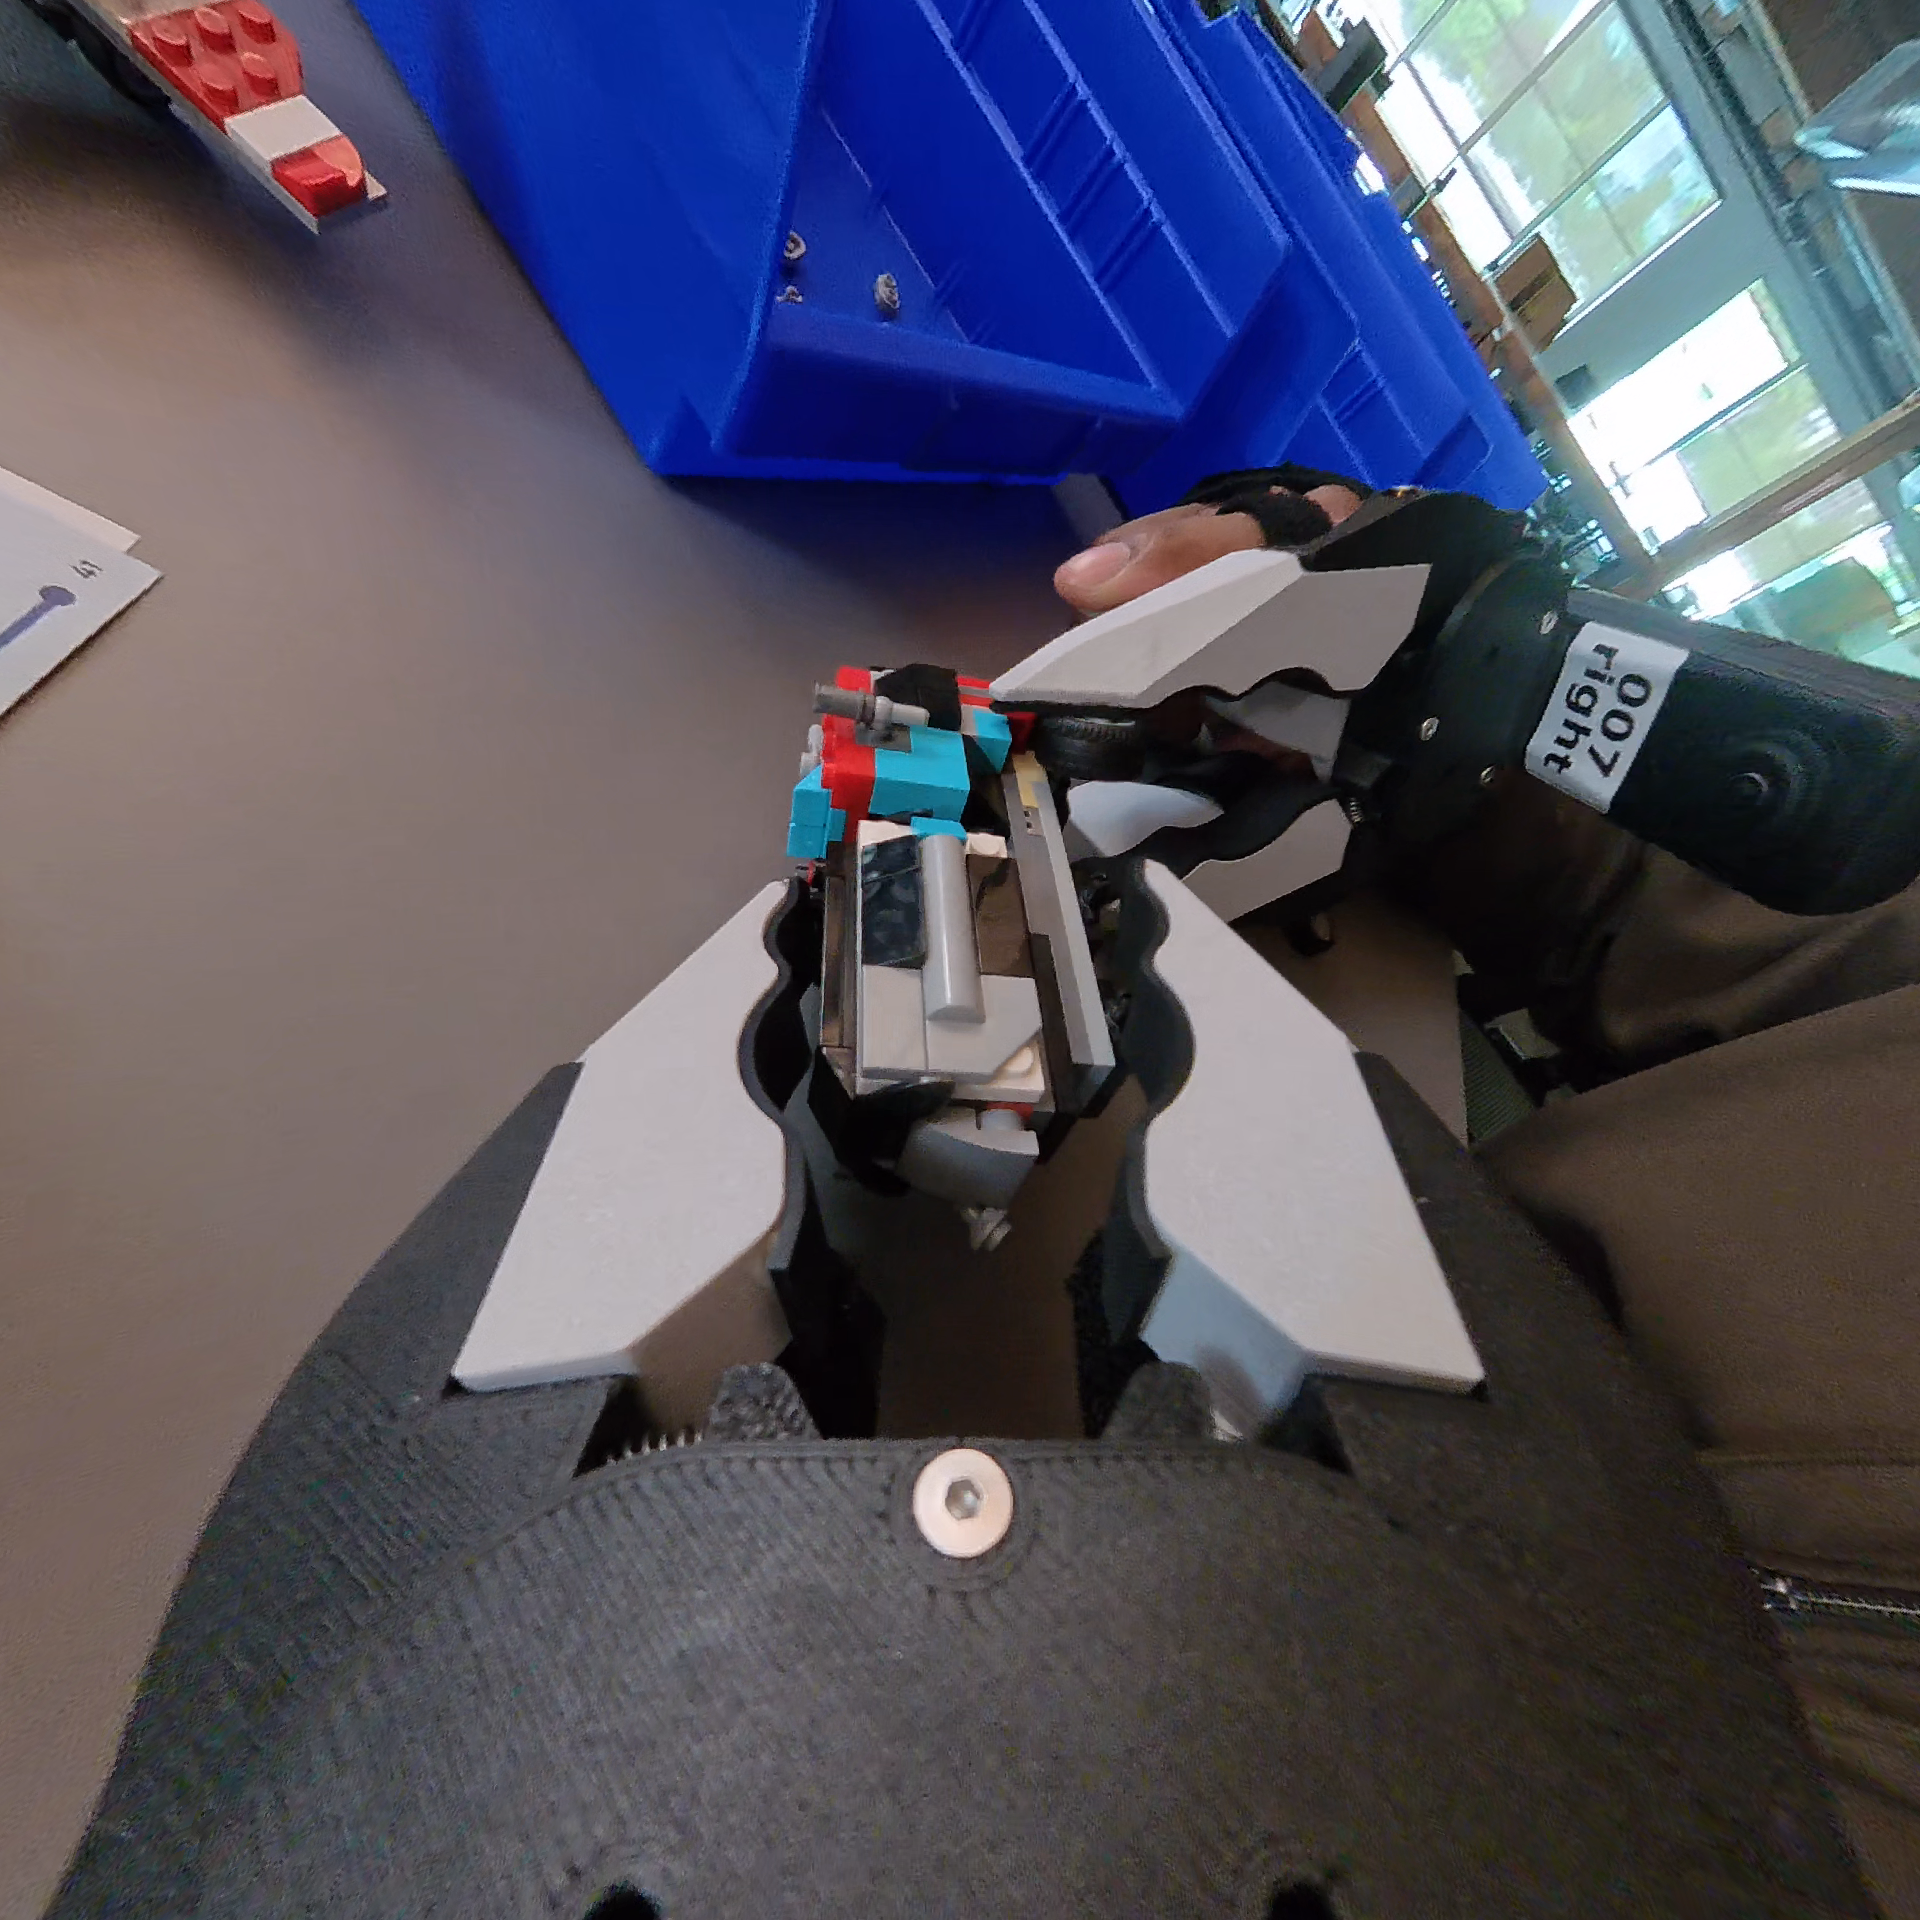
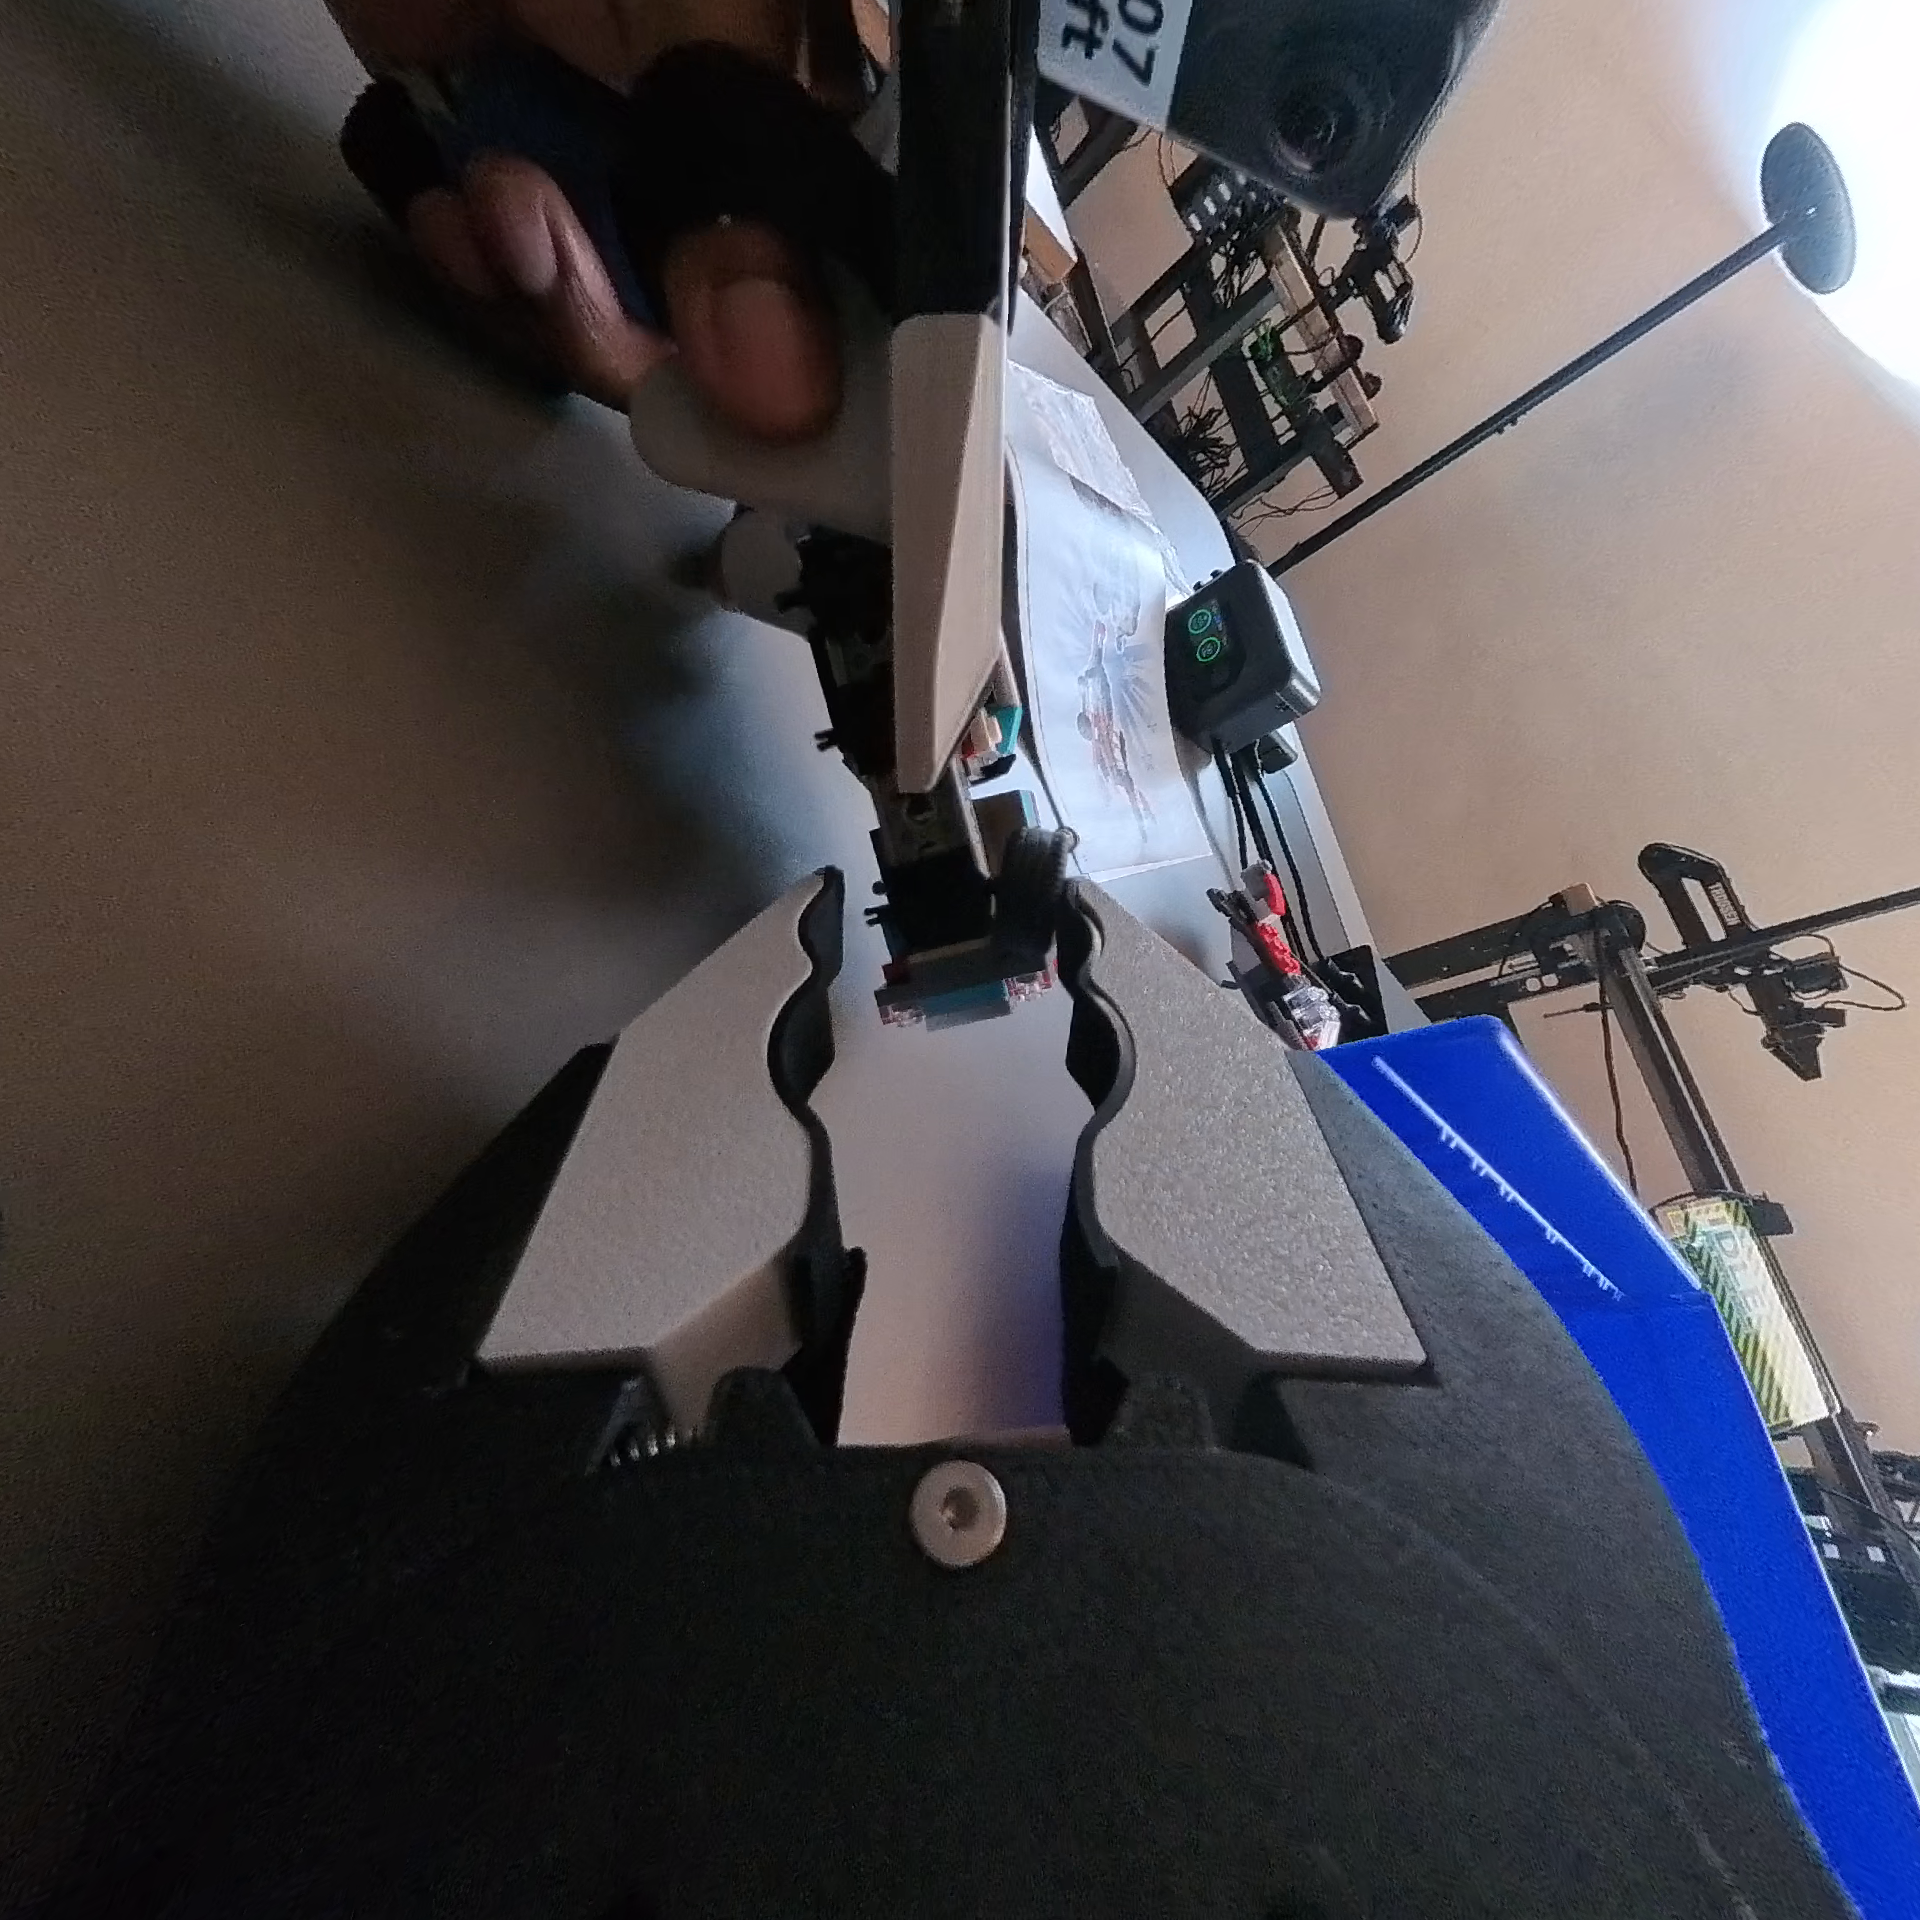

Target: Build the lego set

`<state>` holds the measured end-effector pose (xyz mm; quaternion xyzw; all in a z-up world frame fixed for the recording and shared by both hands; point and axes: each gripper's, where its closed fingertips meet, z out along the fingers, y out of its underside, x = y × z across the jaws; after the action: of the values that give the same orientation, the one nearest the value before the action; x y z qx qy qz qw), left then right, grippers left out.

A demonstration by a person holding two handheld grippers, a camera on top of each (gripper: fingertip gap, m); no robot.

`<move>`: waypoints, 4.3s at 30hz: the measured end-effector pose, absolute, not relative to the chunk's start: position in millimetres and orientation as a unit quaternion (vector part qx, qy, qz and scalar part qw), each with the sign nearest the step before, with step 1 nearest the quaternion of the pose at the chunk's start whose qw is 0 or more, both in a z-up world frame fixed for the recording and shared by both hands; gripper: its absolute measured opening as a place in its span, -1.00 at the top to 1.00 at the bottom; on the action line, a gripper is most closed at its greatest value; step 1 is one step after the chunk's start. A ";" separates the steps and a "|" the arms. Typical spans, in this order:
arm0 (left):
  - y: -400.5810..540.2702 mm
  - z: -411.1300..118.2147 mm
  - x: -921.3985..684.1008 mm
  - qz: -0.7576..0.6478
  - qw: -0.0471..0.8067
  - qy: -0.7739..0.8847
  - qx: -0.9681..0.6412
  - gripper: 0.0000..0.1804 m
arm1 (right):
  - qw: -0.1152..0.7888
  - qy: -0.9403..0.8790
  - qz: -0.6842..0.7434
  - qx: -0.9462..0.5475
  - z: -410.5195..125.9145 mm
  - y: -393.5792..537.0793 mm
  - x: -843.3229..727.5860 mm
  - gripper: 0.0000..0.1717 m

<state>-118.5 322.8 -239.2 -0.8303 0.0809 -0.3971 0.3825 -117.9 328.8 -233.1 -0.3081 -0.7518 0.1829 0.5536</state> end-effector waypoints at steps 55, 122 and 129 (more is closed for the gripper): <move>315.9 -232.9 -120.4 -0.366 0.380 0.092 -0.845 0.32 | 0.526 -0.712 0.312 -0.345 -205.3 324.5 -105.9 0.87; 318.9 -229.5 -120.8 -0.356 0.385 0.086 -0.847 0.33 | 0.550 -0.727 0.246 -0.329 -207.0 330.6 -103.2 0.87; 319.5 -231.1 -120.2 -0.350 0.384 0.088 -0.850 0.33 | 0.571 -0.744 0.175 -0.299 -208.9 331.5 -102.8 0.87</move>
<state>-120.2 319.5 -231.1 -0.8495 0.0877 -0.3505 0.3844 -102.8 331.5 -208.9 -0.2988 -0.7443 0.1749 0.5711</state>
